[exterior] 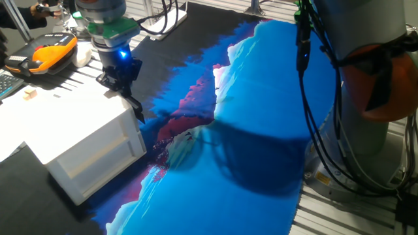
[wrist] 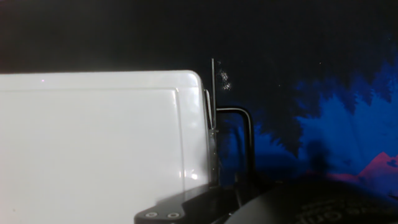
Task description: Grasp the handle and close the drawer
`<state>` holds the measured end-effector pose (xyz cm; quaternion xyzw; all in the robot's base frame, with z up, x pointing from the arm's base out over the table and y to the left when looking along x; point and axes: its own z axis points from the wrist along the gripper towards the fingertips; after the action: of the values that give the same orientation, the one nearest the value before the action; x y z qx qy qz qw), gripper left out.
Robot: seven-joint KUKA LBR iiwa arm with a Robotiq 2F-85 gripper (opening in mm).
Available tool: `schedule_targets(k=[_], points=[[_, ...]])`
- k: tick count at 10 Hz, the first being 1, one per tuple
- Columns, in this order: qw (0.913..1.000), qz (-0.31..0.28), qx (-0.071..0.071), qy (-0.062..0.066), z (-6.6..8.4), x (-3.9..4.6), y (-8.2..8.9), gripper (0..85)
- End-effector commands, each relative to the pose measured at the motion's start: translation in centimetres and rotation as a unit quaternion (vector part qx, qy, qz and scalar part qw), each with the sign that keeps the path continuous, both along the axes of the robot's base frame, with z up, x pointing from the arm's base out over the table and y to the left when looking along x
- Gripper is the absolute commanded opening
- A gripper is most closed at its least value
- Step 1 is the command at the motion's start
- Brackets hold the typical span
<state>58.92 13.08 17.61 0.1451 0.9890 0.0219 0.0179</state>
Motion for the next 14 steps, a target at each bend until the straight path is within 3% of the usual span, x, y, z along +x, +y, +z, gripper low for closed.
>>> schedule_targets(k=[1, 5, 7, 10, 11, 14], points=[[1.0000, -0.002, 0.000, 0.000, 0.00, 0.00, 0.02, 17.0], [1.0000, -0.007, 0.000, -0.001, 0.00, 0.00, 0.04, 17.0], [0.9999, -0.015, 0.007, -0.004, 0.07, 0.03, 0.09, 17.0], [0.9999, -0.013, 0.002, -0.010, 0.17, 0.03, 0.10, 17.0], [0.9999, -0.012, -0.002, -0.010, 0.27, 0.02, 0.10, 34.0], [0.9999, -0.010, -0.005, -0.012, 0.68, -0.04, 0.09, 34.0]])
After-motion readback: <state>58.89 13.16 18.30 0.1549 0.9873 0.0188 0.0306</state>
